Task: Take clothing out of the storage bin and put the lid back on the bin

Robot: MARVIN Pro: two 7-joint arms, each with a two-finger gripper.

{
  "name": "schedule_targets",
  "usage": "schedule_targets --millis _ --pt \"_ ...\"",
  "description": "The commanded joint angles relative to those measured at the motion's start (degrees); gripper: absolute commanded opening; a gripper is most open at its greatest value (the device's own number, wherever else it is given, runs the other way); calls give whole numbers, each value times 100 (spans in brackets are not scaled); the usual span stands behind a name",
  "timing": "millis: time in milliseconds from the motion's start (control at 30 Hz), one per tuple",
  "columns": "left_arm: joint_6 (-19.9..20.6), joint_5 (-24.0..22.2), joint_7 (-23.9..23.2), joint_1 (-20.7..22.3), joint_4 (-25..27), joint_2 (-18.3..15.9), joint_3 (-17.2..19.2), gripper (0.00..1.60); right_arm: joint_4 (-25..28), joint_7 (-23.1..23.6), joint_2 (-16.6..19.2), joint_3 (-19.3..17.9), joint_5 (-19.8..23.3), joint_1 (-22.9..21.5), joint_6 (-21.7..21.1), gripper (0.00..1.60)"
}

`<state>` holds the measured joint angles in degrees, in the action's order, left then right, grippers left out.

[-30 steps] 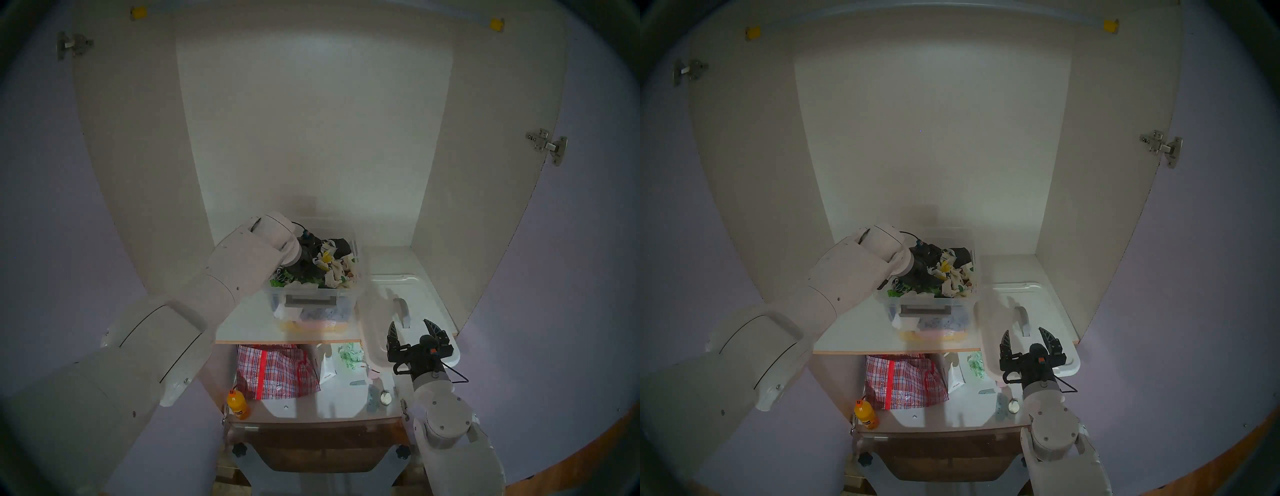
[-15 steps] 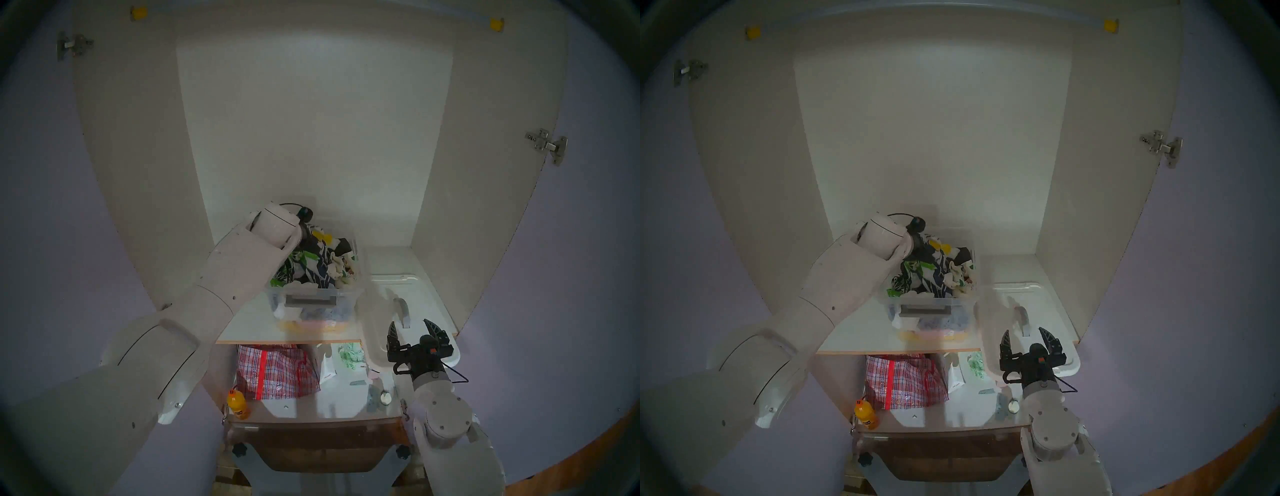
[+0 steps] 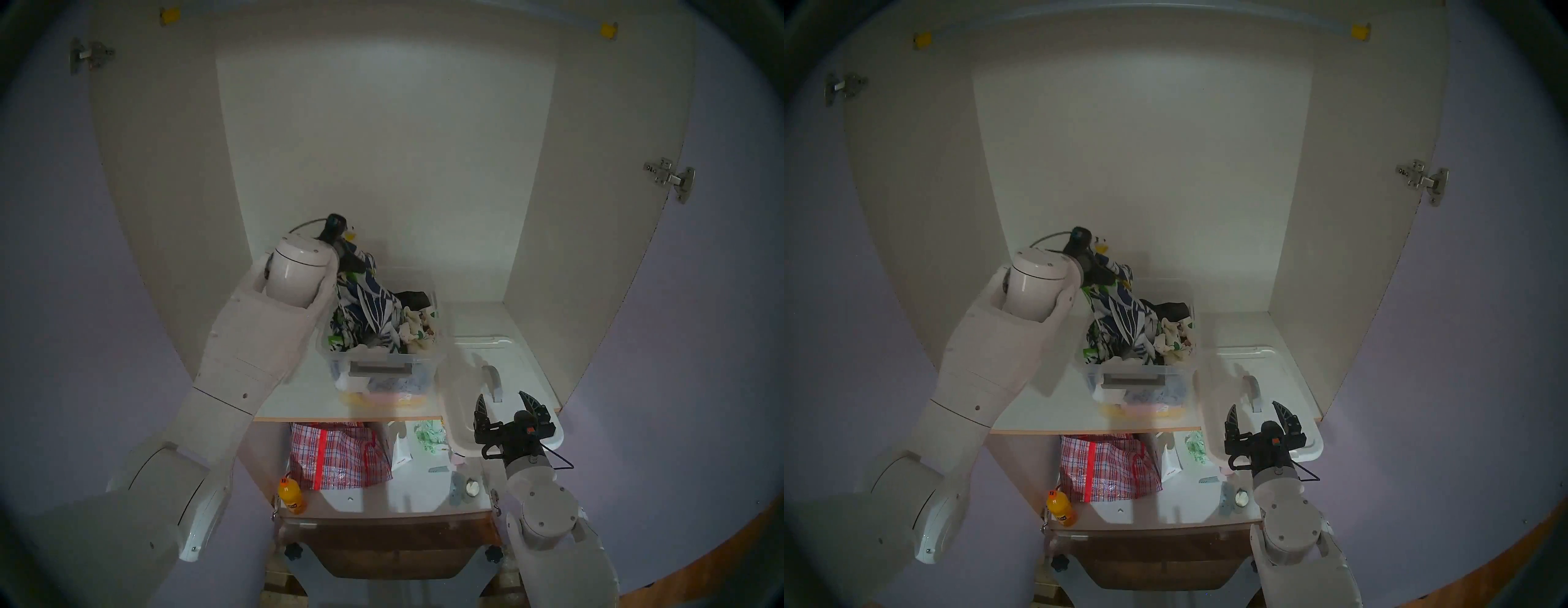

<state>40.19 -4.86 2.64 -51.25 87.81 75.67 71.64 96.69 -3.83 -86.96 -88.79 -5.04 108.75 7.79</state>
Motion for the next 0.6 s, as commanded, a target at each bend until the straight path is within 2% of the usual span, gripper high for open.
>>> schedule_targets --millis 0,133,267,300,367,433,533,567 --pt "-342 291 348 306 177 -130 140 0 137 4 -7 11 10 -52 89 160" --pt "-539 524 838 382 268 -208 250 0 135 3 -8 11 9 -53 85 160" --pt "-612 599 1092 451 251 -250 343 0 135 4 -8 10 8 -53 85 160" --pt "-730 686 1363 474 244 -268 384 0 136 4 -8 10 9 -53 88 160" --pt "-756 668 1407 492 253 -289 470 0 135 4 -9 10 8 -53 87 160" --pt "-794 898 1520 506 248 -499 370 0 137 5 -9 10 8 -52 90 160" --pt "-830 1385 1800 470 148 -868 7 0 140 6 -9 9 10 -49 99 160" --pt "-896 1432 1938 451 95 -872 -4 0 141 7 -8 9 11 -47 105 160"
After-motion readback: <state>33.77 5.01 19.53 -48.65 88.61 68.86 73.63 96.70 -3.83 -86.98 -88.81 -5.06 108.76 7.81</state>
